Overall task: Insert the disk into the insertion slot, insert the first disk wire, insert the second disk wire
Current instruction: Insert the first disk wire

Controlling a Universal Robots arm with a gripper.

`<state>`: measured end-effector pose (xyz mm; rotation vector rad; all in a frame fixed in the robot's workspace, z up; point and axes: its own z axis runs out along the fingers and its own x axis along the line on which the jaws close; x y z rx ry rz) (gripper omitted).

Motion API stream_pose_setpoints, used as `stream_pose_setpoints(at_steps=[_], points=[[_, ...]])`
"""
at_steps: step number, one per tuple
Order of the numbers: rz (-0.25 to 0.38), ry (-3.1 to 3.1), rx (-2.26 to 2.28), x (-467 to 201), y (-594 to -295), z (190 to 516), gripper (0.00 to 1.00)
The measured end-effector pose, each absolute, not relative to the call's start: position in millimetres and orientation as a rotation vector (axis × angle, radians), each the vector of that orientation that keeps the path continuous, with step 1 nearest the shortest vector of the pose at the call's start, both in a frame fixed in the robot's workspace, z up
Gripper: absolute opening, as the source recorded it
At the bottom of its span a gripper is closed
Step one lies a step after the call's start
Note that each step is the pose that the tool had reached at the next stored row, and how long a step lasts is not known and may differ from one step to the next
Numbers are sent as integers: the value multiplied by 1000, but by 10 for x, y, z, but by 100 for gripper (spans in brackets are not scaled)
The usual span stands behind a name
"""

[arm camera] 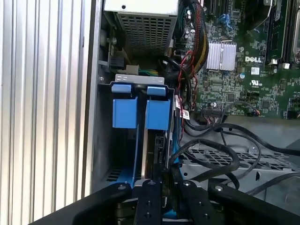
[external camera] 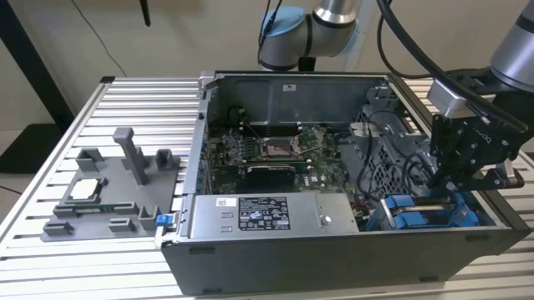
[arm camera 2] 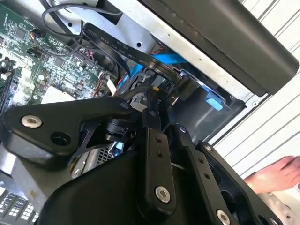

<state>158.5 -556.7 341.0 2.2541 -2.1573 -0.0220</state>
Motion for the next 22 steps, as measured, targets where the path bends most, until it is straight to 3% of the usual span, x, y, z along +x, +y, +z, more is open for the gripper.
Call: stream_pose_setpoints(at_steps=[22], points=[[-20,-2216,2199,1586,-5590,3415,0]])
